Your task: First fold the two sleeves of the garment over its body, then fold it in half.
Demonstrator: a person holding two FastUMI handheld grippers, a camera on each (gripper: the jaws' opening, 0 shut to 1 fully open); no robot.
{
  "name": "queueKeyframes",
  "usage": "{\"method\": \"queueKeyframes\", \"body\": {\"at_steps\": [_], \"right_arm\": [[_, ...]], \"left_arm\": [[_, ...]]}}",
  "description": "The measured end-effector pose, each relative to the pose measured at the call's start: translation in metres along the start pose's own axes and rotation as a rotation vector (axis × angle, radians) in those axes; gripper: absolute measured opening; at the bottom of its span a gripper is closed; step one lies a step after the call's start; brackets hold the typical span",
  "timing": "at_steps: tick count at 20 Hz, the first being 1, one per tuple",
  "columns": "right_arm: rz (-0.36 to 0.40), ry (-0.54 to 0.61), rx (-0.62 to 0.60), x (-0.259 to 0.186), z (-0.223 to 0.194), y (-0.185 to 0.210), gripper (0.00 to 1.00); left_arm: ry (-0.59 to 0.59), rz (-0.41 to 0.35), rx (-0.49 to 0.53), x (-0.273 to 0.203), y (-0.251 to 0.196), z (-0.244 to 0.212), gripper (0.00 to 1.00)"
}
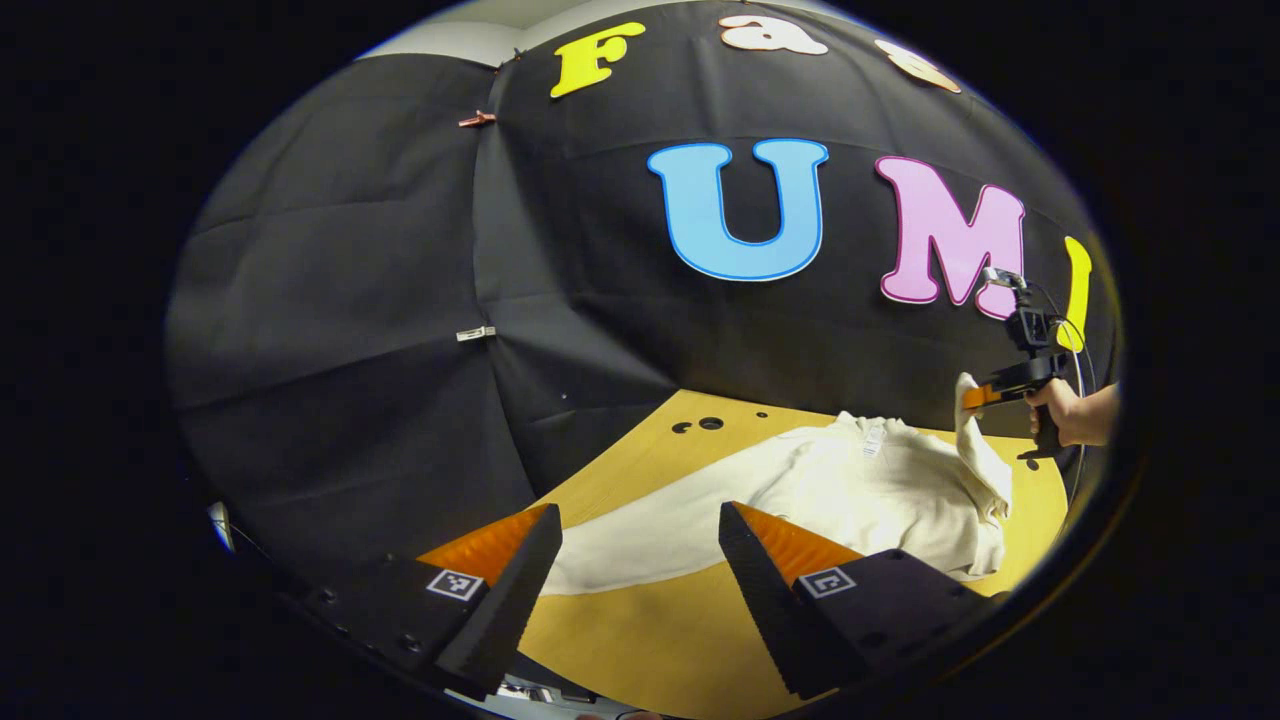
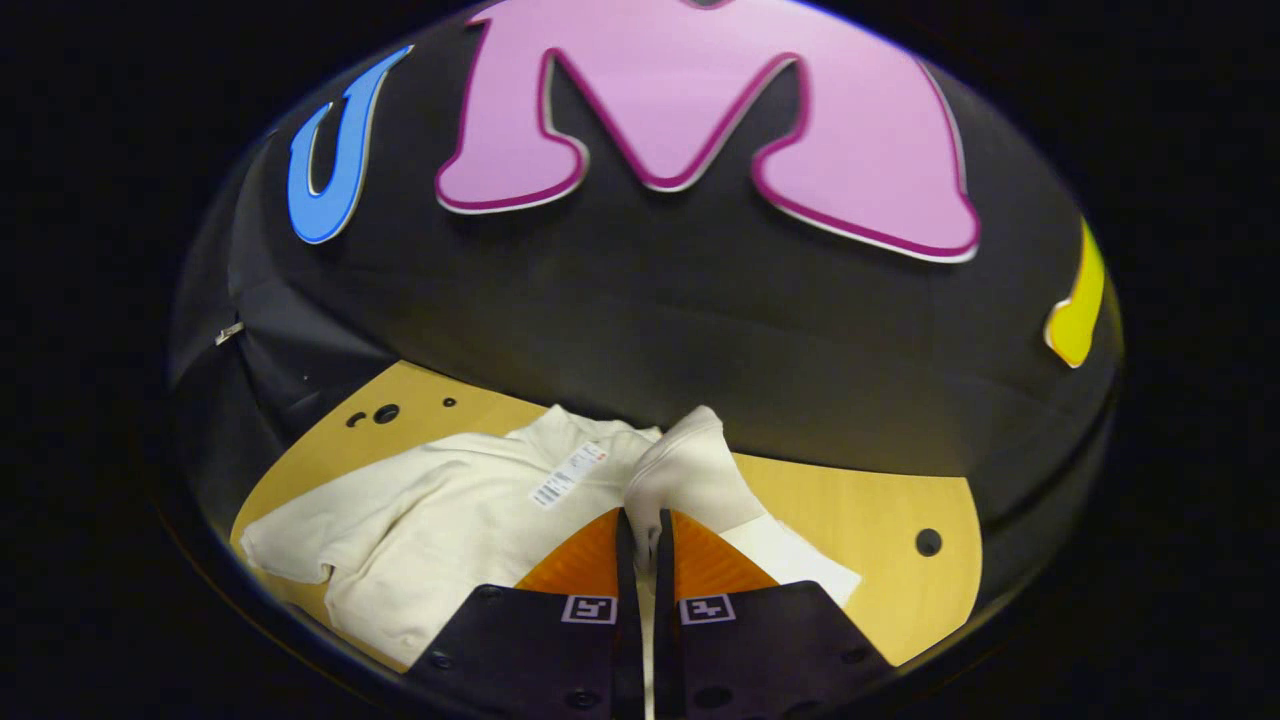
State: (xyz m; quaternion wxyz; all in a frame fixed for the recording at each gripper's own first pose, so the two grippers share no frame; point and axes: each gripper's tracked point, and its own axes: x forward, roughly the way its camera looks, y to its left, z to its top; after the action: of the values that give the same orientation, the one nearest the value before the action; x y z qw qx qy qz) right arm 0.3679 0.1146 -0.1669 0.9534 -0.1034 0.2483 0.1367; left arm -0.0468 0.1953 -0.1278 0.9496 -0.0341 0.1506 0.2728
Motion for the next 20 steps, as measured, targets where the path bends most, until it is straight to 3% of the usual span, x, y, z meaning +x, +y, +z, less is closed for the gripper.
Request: {"method": "queueKeyframes", "body": {"at_steps": [7,16,18,20], "right_arm": [[0.12,0.036,-0.112,0.06,-0.011,0.119,0.08],[0.163,0.136,-0.166,0.103,-0.058,0.201,0.08],[0.163,0.156,-0.172,0.108,-0.069,0.215,0.11],[0.186,0.156,-0.152,0.105,-0.071,0.229,0.21]], "left_arm": [[0.036,0.04,-0.018,0.013,0.026,-0.017,0.99],[0.052,0.087,-0.039,0.035,0.056,-0.031,0.98],[0.057,0.088,-0.063,0.039,0.058,-0.033,0.98],[0.064,0.081,-0.069,0.04,0.055,-0.036,0.98]]}}
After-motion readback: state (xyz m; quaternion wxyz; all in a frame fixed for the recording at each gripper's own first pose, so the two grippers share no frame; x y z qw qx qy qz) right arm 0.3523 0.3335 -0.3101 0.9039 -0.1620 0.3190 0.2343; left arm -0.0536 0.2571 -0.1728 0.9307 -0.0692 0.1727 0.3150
